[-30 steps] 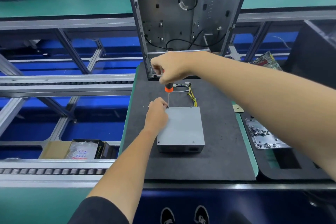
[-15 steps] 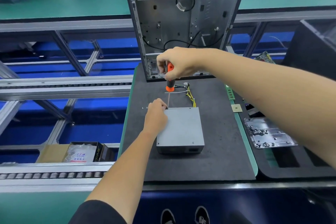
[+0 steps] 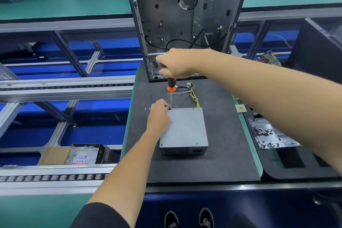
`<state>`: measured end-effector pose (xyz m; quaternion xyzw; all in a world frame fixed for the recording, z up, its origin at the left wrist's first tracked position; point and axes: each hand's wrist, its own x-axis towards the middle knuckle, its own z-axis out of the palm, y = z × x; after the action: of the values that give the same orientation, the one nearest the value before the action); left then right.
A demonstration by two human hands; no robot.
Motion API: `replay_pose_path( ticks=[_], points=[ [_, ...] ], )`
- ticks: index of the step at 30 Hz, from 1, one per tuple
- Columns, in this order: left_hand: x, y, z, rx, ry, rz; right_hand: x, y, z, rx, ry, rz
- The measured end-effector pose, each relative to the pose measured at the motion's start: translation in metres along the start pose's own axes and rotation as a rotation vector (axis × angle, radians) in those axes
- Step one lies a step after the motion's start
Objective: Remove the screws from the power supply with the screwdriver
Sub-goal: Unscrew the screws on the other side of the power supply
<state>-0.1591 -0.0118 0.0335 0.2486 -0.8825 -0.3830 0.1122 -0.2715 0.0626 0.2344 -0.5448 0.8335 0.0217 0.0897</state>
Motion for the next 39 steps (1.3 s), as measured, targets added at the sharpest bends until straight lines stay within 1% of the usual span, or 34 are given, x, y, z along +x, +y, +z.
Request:
replay_pose_path(
  ticks=[3, 5, 7, 9, 10, 12, 13, 14, 18, 19, 21, 22, 23, 25, 26, 27, 30, 32, 34, 35, 37, 38, 39],
  points=[
    [-0.002, 0.000, -0.001, -0.001, 0.002, 0.019, -0.005, 0.002, -0.002, 0.221, 0.022, -0.102],
    [-0.002, -0.001, -0.001, -0.005, 0.000, 0.022, -0.009, 0.001, -0.003, 0.377, -0.024, -0.090],
    [-0.001, -0.001, -0.001, -0.005, -0.001, 0.016, -0.009, 0.000, -0.003, 0.442, -0.058, -0.058],
    [-0.001, -0.001, -0.001, -0.003, 0.000, 0.019, -0.008, -0.004, -0.002, 0.371, -0.038, -0.025],
    [-0.002, -0.001, -0.001, -0.004, 0.000, 0.022, -0.006, -0.006, -0.002, 0.285, -0.014, 0.013],
    [-0.002, -0.001, -0.001, -0.009, -0.003, 0.015, -0.003, -0.009, -0.001, 0.035, 0.050, 0.092],
    [-0.001, -0.001, -0.001, -0.012, -0.005, 0.010, -0.001, -0.009, 0.000, -0.040, 0.074, 0.108],
    [-0.001, -0.001, -0.001, -0.011, -0.007, 0.008, 0.000, -0.009, 0.002, -0.040, 0.075, 0.103],
    [-0.002, -0.001, -0.002, -0.005, -0.015, -0.005, -0.004, -0.010, -0.006, 0.259, -0.059, -0.009],
    [-0.001, -0.001, -0.002, -0.003, -0.017, -0.006, -0.006, -0.011, -0.009, 0.304, -0.088, -0.014],
    [-0.001, -0.002, -0.001, -0.002, -0.022, 0.006, -0.007, -0.010, -0.007, 0.366, -0.076, 0.012],
    [-0.001, -0.002, -0.001, -0.004, -0.021, 0.015, -0.007, -0.010, -0.005, 0.369, -0.058, 0.040],
    [-0.001, -0.002, -0.002, -0.005, -0.016, 0.022, -0.006, -0.011, -0.004, 0.322, -0.029, 0.087],
    [-0.003, -0.002, -0.003, -0.002, -0.006, 0.042, -0.004, -0.011, -0.002, 0.096, 0.042, 0.164],
    [-0.003, -0.001, -0.003, 0.001, -0.003, 0.049, -0.001, -0.010, 0.000, 0.022, 0.065, 0.161],
    [-0.004, 0.000, -0.003, 0.004, -0.001, 0.052, 0.000, -0.009, 0.001, 0.023, 0.060, 0.141],
    [-0.003, 0.000, -0.003, 0.012, -0.003, 0.051, -0.006, -0.009, -0.004, 0.243, -0.035, 0.059],
    [-0.004, 0.001, -0.004, 0.017, -0.006, 0.053, -0.013, -0.012, -0.005, 0.298, -0.066, 0.030],
    [-0.003, 0.001, -0.003, 0.013, -0.001, 0.055, -0.014, -0.017, -0.004, 0.293, -0.045, 0.060],
    [-0.004, 0.001, -0.003, 0.014, 0.002, 0.050, -0.012, -0.018, -0.003, 0.262, -0.023, 0.104],
    [-0.004, 0.001, -0.004, 0.019, 0.004, 0.041, -0.010, -0.018, -0.004, 0.129, 0.019, 0.180],
    [-0.004, 0.001, -0.003, 0.019, 0.002, 0.041, -0.008, -0.017, -0.003, 0.103, 0.024, 0.179],
    [-0.003, 0.001, -0.003, 0.017, -0.001, 0.040, -0.007, -0.015, -0.002, 0.134, 0.022, 0.160]
  ],
)
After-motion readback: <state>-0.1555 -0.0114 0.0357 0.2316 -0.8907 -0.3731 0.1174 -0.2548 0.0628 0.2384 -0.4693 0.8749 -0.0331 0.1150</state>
